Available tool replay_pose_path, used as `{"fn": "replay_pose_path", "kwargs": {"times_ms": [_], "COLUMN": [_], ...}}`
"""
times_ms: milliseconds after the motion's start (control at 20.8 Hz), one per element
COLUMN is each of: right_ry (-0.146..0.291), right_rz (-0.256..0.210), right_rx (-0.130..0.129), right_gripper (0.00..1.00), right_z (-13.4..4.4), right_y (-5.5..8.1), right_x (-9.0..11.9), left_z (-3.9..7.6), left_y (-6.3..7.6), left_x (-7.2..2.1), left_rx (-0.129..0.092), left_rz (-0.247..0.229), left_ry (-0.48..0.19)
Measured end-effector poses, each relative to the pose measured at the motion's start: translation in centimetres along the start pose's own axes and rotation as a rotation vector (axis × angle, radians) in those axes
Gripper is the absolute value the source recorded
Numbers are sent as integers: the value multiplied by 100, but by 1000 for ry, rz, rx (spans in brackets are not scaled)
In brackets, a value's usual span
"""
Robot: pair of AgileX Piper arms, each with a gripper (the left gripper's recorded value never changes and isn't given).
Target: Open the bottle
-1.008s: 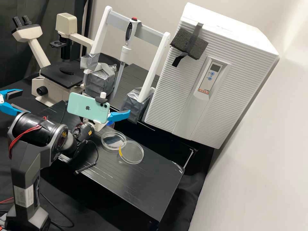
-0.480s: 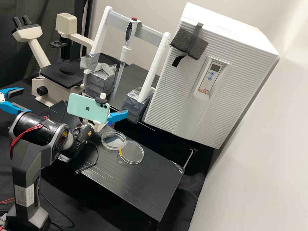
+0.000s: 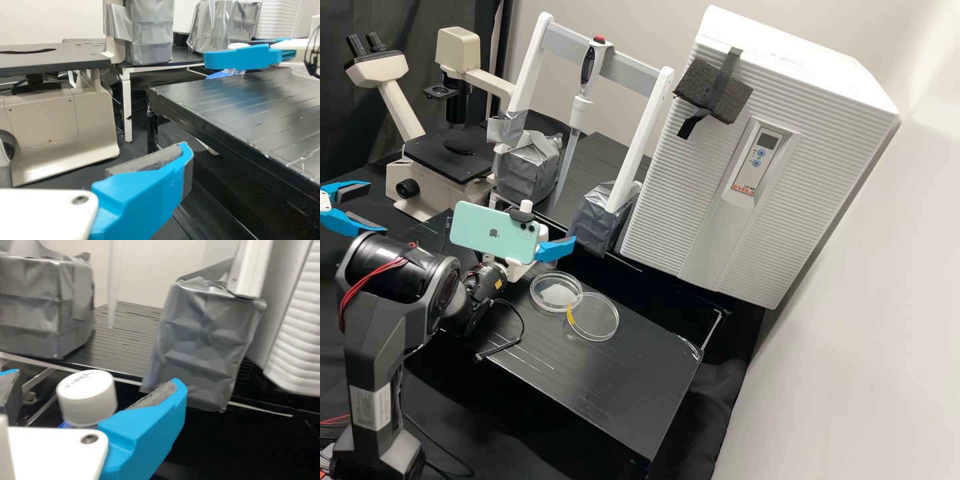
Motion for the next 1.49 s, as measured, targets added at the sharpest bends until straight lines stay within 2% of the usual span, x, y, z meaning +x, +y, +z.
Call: {"fn": "replay_pose_path", "kwargs": {"times_ms": [240, 624, 672, 864, 1152, 1488], "right_ry": [27, 30, 33, 47, 47, 28], "right_rz": [-14, -6, -2, 18, 19, 27], "right_rx": [0, 3, 4, 5, 6, 4], "right_gripper": [100, 100, 0, 0, 0, 0], "right_z": [-63, -61, -66, -86, -89, -44], "right_y": [-10, 22, 32, 61, 61, 68], "right_x": [-178, -293, -300, -307, -296, -205], "left_z": [17, 27, 33, 29, 38, 33], "left_y": [-4, -36, -36, -34, -51, -48], "left_x": [9, 28, 32, 31, 22, 22], "left_rx": [1, -7, -7, -9, -17, -20], "left_rz": [-3, -16, -15, -13, -16, -13], "left_ry": [-9, -18, -20, -16, -12, -6]}}
